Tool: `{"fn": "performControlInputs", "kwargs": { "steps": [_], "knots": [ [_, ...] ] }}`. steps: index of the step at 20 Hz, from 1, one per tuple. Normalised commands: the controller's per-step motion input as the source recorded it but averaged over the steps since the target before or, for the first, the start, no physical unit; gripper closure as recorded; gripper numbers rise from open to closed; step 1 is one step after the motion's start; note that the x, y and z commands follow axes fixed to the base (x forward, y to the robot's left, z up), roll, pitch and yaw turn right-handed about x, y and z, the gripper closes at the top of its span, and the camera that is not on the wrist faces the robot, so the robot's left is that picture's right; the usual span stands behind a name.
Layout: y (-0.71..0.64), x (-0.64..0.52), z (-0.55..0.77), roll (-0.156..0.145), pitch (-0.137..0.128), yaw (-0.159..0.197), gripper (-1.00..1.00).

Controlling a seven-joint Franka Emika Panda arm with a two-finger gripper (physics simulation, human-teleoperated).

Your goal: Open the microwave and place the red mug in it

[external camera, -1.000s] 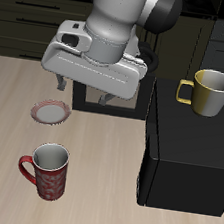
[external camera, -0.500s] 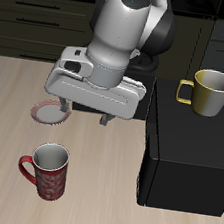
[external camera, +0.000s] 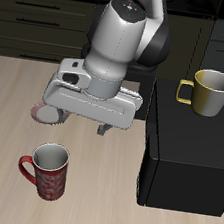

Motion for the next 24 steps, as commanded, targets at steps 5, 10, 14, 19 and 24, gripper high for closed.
{"fn": "performControlInputs", "kwargs": {
  "steps": [5,10,14,19,24],
  "knots": [
    [0.06,0.09,-0.14,0.009,0.017,0.005,-1.0],
    [0.07,0.09,-0.23,0.005,0.03,0.015,-1.0],
    [0.01,0.06,-0.24,0.003,0.02,0.022,-1.0],
    [-0.1,0.03,-0.21,-0.003,0.024,-0.001,-1.0],
    [-0.12,-0.03,-0.18,-0.013,0.021,-0.008,-1.0]
  ]
}}
